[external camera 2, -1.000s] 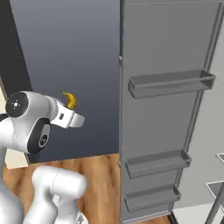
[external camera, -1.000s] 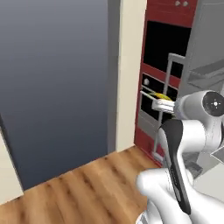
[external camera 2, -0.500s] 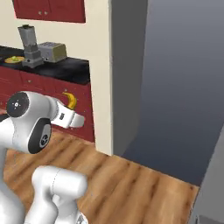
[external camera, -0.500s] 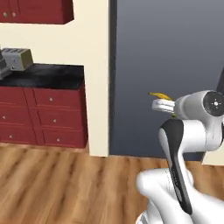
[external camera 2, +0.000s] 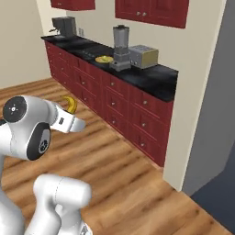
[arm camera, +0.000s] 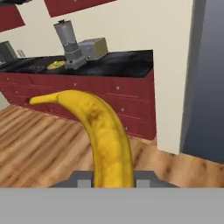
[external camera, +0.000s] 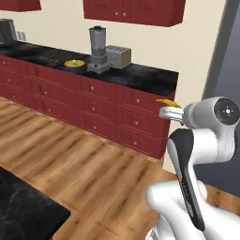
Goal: Pick the pear and banana from the fridge and place them on the plate next to the blender to make a fruit smoothie.
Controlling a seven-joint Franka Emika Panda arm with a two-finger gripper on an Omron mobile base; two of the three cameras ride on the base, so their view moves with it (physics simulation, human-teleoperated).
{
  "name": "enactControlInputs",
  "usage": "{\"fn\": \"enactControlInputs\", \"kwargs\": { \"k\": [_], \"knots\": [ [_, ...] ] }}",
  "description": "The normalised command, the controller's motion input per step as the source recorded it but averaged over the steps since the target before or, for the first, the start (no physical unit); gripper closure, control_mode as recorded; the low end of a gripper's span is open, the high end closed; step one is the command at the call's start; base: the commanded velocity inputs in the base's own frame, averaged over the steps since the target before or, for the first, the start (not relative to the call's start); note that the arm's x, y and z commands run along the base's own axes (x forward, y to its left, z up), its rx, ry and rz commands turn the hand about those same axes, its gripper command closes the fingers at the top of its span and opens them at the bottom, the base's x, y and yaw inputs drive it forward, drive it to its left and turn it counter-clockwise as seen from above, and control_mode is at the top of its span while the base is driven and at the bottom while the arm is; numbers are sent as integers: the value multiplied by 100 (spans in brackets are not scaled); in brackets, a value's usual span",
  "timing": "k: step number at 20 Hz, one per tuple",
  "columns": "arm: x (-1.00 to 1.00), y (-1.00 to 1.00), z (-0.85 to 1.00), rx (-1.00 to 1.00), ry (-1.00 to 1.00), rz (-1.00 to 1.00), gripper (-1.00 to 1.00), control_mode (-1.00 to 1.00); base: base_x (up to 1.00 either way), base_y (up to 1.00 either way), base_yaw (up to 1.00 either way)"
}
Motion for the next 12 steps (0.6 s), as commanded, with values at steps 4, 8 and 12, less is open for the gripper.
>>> {"fn": "enactControlInputs", "kwargs": {
  "k": [4, 8, 12],
  "knots": [
    [0, 0, 0, 0, 0, 0, 100, 100, 100, -66, 15],
    [0, 0, 0, 0, 0, 0, 100, 100, 100, -64, 12],
    [0, 0, 0, 0, 0, 0, 100, 100, 100, -28, 12]
  ]
}}
